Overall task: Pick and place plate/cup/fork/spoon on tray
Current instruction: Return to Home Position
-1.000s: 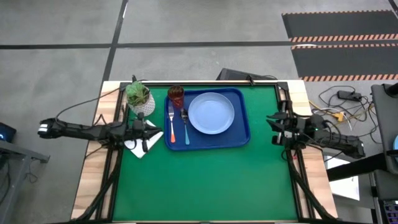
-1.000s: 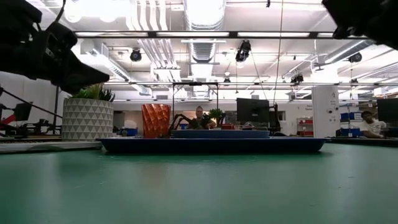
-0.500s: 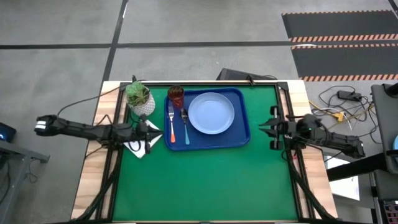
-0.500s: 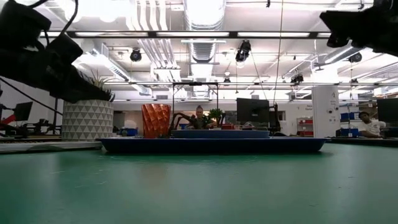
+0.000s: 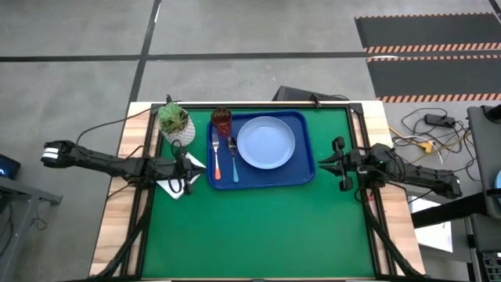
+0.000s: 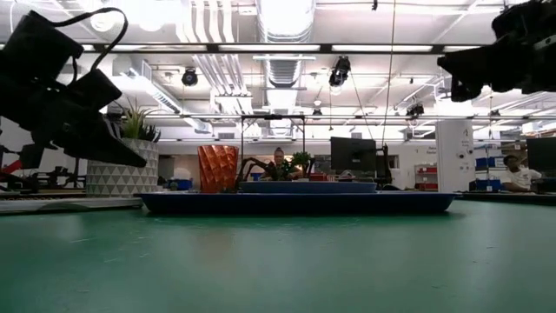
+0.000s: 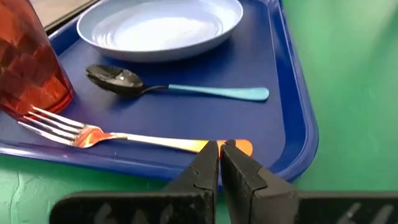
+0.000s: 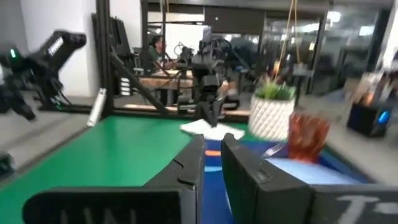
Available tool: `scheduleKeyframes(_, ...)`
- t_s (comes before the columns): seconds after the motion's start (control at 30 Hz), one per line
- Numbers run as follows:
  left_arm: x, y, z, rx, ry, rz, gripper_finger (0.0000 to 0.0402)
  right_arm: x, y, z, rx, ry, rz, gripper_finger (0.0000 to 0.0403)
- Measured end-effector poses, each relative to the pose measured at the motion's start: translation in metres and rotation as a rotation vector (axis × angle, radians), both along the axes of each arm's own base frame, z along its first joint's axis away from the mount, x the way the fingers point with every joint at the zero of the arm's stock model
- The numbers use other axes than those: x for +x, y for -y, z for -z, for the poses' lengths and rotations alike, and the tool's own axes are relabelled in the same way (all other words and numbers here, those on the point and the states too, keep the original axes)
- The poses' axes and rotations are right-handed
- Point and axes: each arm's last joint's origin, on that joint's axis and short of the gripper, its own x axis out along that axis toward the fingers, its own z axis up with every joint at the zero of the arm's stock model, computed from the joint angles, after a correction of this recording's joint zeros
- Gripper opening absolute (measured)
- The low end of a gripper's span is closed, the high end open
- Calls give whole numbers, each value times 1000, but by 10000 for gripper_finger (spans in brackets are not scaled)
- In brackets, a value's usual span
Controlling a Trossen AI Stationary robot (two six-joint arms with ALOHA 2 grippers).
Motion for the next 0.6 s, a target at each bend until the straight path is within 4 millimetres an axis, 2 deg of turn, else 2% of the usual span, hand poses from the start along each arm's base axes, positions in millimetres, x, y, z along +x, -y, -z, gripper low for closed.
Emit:
scheduleKeyframes(0.17, 1, 0, 5, 3, -46, 0, 0, 1, 0, 2, 151, -40, -9, 43)
scheduleKeyframes(0.6, 2, 0, 18, 11, -165, 0, 0, 6, -6, 5, 167, -95, -61, 43)
